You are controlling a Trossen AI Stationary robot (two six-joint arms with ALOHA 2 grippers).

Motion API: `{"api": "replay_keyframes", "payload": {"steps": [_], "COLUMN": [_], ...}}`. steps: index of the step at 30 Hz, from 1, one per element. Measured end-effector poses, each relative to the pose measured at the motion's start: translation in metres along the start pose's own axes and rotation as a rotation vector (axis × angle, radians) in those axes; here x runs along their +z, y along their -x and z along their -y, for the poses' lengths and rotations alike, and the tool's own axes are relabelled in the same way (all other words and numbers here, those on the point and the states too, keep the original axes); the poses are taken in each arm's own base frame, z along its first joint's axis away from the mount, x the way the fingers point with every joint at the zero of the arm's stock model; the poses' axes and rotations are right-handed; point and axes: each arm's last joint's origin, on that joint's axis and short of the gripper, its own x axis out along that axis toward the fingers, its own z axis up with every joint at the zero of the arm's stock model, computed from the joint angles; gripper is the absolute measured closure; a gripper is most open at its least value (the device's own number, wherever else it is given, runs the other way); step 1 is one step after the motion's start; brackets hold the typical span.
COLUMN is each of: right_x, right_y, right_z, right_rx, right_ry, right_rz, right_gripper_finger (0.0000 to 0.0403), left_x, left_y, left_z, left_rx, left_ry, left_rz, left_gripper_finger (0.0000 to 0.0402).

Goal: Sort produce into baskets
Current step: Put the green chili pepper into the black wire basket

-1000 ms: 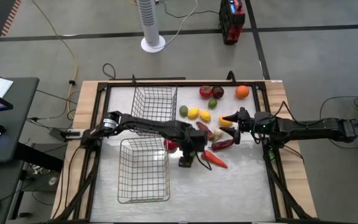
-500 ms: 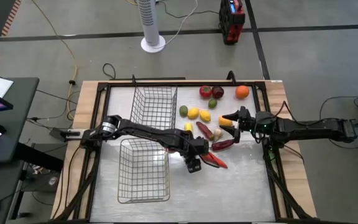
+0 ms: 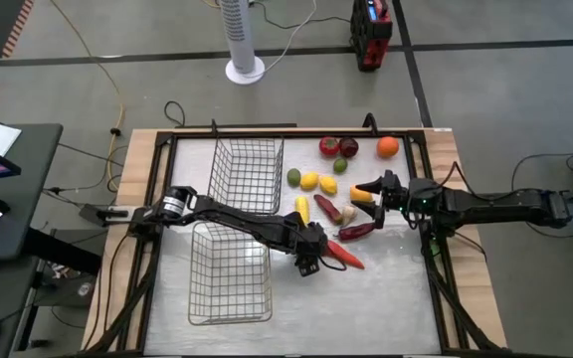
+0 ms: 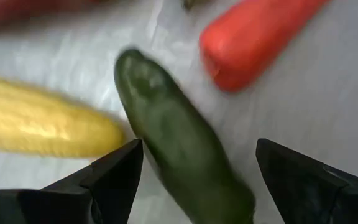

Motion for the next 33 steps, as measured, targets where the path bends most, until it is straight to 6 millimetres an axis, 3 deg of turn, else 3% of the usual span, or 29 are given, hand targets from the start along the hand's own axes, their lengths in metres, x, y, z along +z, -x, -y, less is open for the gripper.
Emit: {"api": "replay_keyframes", "payload": {"steps": [10,19,27,33], "right_x": [-0.001,0.0,0.0,-0.001], "right_y": [0.001,0.001,0.001,0.001], "right_z": [-0.005,-0.005,-0.005,-0.005], "right_rx": [0.034,0.032,0.032,0.03], "right_ry": [0.006,0.007,0.008,0.008], "right_rz": [-0.001,0.003,0.003,0.0], "right_gripper_finger": [0.0098,0.0098,0.0098,0.0098], "left_x": [-0.013,-0.012,0.001,0.013], "left_y": [-0.011,-0.009,0.011,0.046], "left_z": [-0.004,-0.006,-0.005,-0.019], "left_rx": [0.02,0.067,0.046,0.08], "left_ry": [-0.014,-0.101,-0.161,-0.177], "left_rz": [-0.024,-0.014,0.017,0.073], "left_gripper_finger": [0.0107,0.0173,0.026,0.0268]}}
